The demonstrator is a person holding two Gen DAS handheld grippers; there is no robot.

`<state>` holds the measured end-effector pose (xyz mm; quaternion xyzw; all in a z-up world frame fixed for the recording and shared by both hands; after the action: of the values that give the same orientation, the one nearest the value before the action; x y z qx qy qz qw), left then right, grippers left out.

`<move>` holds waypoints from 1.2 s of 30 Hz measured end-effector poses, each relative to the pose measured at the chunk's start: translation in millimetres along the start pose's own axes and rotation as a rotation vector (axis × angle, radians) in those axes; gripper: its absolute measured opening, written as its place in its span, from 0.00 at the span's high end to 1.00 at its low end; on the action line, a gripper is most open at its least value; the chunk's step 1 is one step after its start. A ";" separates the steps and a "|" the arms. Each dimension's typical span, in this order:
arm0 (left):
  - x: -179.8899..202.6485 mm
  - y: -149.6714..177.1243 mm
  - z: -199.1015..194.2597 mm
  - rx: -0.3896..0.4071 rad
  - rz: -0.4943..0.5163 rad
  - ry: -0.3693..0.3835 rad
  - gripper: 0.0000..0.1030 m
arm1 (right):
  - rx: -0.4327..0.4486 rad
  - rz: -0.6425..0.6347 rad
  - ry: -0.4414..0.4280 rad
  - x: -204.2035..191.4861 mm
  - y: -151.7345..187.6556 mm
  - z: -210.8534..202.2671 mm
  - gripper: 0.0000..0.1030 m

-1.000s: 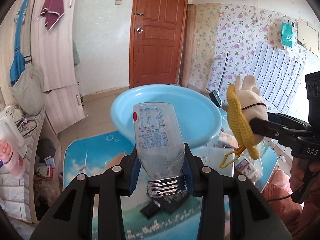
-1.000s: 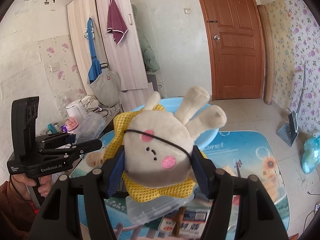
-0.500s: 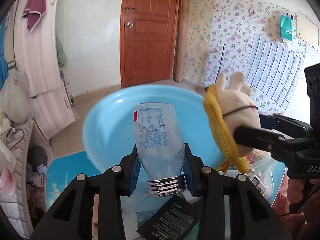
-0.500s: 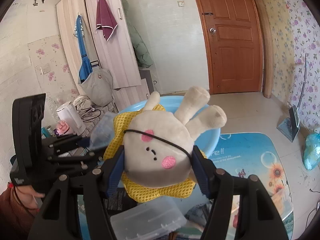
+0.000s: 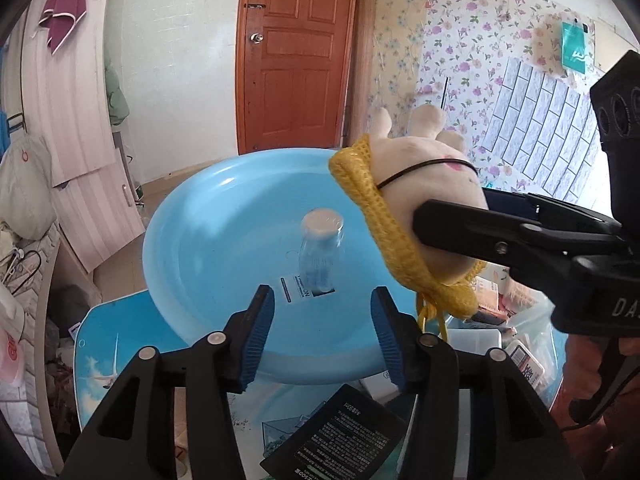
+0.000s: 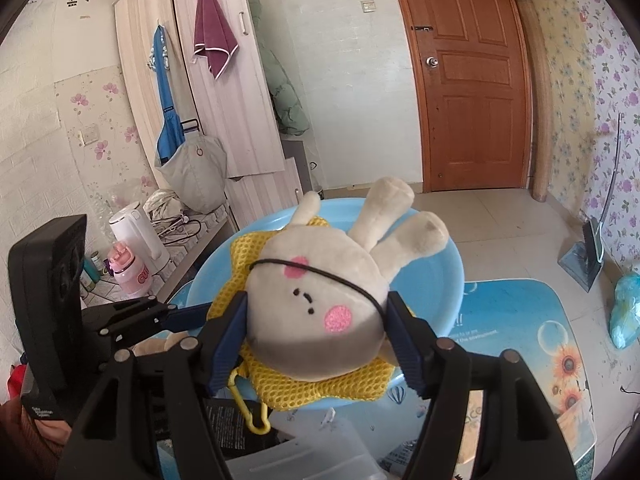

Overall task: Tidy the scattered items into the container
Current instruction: 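Lower the bunny and bottle into the blue basin and open both grippers, then withdraw both grippers from the basin and move toward the clear plastic case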

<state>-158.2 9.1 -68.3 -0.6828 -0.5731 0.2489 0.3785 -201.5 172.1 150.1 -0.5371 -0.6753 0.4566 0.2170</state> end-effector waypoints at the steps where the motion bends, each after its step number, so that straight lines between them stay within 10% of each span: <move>1: -0.5 -0.2 -1.2 0.002 -0.006 0.003 0.49 | -0.002 0.001 -0.003 -0.9 -0.1 0.5 0.33; 36: 10.3 14.9 -44.9 0.019 -0.063 0.024 0.19 | -0.021 0.040 -0.013 -17.6 22.2 -34.4 0.32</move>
<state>-112.3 8.0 -52.9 -0.6640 -0.5873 0.2340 0.3994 -157.1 169.2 151.5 -0.5499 -0.6705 0.4570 0.1978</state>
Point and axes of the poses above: each gripper's, at about its wrist camera, not at the fingertips, and z roughly the way its jaws point, x to its right, y to its underside, the point moved 7 cm from there along z, roughly the way its jaws point, and after that the axes turned 3 degrees about x, right-handed, at the moved point
